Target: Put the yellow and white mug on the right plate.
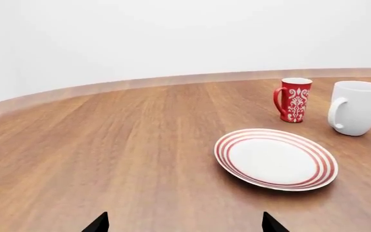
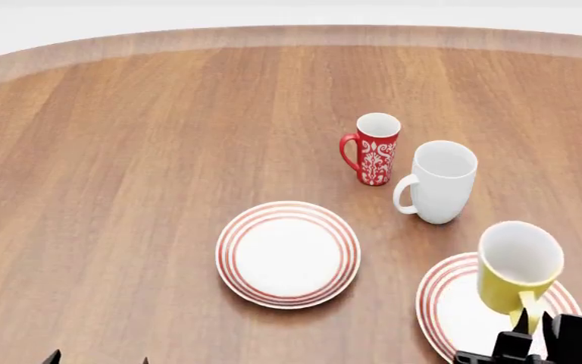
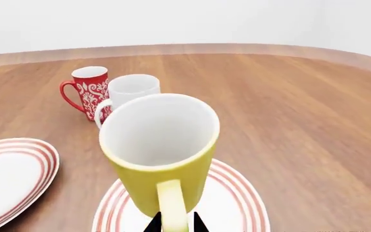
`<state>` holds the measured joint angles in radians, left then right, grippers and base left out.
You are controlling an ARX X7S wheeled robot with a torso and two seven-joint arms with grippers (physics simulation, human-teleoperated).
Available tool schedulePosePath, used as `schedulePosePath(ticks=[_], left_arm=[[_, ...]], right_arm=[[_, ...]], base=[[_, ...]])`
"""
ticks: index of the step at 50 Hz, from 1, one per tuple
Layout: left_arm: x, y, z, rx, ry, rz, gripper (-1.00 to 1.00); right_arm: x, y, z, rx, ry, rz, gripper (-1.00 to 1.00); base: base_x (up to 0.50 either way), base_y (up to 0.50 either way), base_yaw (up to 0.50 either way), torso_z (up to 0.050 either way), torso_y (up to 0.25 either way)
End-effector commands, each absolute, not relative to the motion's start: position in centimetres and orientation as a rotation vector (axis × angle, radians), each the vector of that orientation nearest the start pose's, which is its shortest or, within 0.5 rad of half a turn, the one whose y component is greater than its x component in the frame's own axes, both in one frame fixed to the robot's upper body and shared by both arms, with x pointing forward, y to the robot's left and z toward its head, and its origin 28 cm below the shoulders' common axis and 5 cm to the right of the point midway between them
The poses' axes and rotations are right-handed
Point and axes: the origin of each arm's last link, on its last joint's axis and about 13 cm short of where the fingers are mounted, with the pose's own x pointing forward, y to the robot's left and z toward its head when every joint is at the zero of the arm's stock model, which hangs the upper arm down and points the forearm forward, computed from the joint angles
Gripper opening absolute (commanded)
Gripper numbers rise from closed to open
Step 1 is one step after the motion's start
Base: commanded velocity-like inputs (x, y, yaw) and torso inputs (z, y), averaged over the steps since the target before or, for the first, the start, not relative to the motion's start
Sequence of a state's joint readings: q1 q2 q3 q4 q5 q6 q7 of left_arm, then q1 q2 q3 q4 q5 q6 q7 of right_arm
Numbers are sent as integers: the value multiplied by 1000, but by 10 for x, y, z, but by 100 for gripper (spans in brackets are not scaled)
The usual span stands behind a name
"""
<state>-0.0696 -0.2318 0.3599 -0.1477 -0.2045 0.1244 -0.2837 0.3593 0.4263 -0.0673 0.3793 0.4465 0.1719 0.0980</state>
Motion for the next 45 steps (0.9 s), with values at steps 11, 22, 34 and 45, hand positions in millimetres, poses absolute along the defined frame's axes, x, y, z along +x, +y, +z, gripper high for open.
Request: schedulePosePath(ticks=[11, 22, 34, 45], left_arm=[[213, 199, -5, 45, 25, -36, 100], [213, 199, -5, 45, 27, -36, 100], [213, 199, -5, 47, 26, -34, 100], [214, 200, -5, 47, 25, -31, 100]], right_arm=[[289, -224, 14, 31, 249, -218, -100], [292, -224, 6, 31, 276, -218, -100], [293, -224, -1, 32, 300, -213, -100], [296, -225, -7, 34, 338, -209, -100]], base=[[0, 0, 0, 0, 0], [0, 0, 0, 0, 1], [0, 0, 0, 0, 0], [0, 0, 0, 0, 0]])
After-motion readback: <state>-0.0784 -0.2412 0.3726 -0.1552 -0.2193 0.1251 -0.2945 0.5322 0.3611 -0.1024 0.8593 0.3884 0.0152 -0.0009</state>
